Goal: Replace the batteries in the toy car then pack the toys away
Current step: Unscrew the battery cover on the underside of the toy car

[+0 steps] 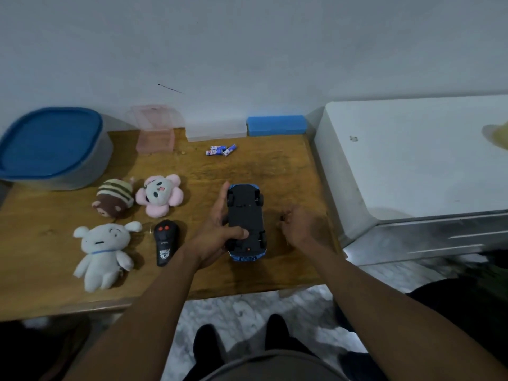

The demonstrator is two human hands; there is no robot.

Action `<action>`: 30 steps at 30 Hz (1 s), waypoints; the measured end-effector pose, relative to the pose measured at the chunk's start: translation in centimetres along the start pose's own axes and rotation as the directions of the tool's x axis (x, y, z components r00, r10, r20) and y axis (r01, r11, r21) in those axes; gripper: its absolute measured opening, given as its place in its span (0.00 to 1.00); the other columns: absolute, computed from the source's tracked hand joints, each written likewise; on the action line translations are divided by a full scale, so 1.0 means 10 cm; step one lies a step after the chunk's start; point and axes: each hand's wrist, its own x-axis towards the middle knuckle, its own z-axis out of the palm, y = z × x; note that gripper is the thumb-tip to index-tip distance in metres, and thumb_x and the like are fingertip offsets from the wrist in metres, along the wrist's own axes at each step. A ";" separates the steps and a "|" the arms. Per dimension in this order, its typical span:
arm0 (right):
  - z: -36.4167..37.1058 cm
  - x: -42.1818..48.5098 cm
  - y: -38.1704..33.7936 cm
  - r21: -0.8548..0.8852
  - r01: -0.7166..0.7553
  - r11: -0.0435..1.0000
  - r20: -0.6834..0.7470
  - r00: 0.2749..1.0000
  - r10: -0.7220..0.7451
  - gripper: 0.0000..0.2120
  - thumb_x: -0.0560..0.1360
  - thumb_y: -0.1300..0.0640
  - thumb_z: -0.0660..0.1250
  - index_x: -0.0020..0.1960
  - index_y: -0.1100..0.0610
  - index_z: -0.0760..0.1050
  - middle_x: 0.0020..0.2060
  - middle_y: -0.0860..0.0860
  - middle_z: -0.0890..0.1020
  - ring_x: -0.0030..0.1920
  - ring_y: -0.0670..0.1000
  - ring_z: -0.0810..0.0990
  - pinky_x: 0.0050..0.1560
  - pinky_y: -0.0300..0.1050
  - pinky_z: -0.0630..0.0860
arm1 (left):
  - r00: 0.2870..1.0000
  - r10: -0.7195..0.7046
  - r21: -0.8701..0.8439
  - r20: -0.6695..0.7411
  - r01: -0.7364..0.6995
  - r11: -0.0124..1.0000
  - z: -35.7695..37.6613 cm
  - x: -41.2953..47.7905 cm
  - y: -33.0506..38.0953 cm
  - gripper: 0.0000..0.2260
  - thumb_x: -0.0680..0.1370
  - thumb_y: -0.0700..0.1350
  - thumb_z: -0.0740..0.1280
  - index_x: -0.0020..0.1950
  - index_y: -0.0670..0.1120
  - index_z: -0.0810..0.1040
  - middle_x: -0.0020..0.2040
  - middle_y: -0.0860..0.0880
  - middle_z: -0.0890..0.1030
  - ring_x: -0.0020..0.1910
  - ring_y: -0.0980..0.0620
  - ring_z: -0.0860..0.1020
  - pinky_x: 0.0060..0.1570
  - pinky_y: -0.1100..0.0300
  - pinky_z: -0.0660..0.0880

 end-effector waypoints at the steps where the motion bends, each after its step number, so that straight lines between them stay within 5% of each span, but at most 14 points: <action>1: -0.01 -0.02 -0.01 -0.005 0.002 1.000 -0.004 1.000 -0.002 0.03 0.75 0.56 0.70 0.48 0.52 0.78 0.45 0.51 0.82 0.46 0.51 0.80 0.50 0.49 0.79 | 1.000 0.000 -0.005 -0.004 0.000 1.000 0.00 0.00 0.00 0.50 0.72 0.22 0.63 0.74 0.69 0.52 0.67 0.48 0.74 0.62 0.45 0.77 0.55 0.48 0.77; 14: -0.10 -0.11 -0.02 0.006 -0.032 0.999 0.001 0.999 0.032 0.09 0.75 0.55 0.70 0.55 0.54 0.79 0.48 0.51 0.83 0.50 0.50 0.80 0.41 0.37 0.69 | 1.000 -0.011 -0.025 -0.019 0.011 1.000 -0.11 -0.04 0.00 0.49 0.72 0.22 0.64 0.75 0.69 0.52 0.68 0.46 0.75 0.63 0.44 0.77 0.58 0.46 0.76; 19: -0.15 -0.12 -0.03 0.029 -0.051 0.998 0.004 0.999 0.051 0.13 0.75 0.55 0.70 0.59 0.56 0.77 0.53 0.52 0.82 0.56 0.51 0.79 0.48 0.37 0.68 | 1.000 -0.015 -0.029 -0.015 0.015 0.999 -0.14 -0.04 0.02 0.49 0.72 0.22 0.64 0.75 0.69 0.51 0.67 0.46 0.76 0.62 0.44 0.78 0.56 0.46 0.77; 25: -0.29 -0.18 -0.16 0.040 -0.019 0.999 -0.068 0.997 0.021 0.09 0.78 0.54 0.66 0.55 0.56 0.78 0.49 0.51 0.81 0.48 0.47 0.75 0.45 0.39 0.68 | 1.000 -0.013 -0.021 -0.013 0.013 1.000 -0.18 -0.04 0.04 0.49 0.72 0.23 0.64 0.74 0.70 0.52 0.66 0.47 0.76 0.61 0.44 0.78 0.51 0.50 0.79; 30: -0.54 -0.21 -0.65 0.105 0.186 0.977 -0.120 0.977 -0.174 0.08 0.79 0.55 0.65 0.56 0.55 0.78 0.51 0.48 0.81 0.46 0.43 0.74 0.43 0.33 0.67 | 0.999 0.006 -0.044 -0.031 -0.007 0.999 -0.23 -0.02 0.15 0.49 0.72 0.23 0.64 0.75 0.69 0.53 0.65 0.44 0.77 0.61 0.41 0.78 0.55 0.44 0.77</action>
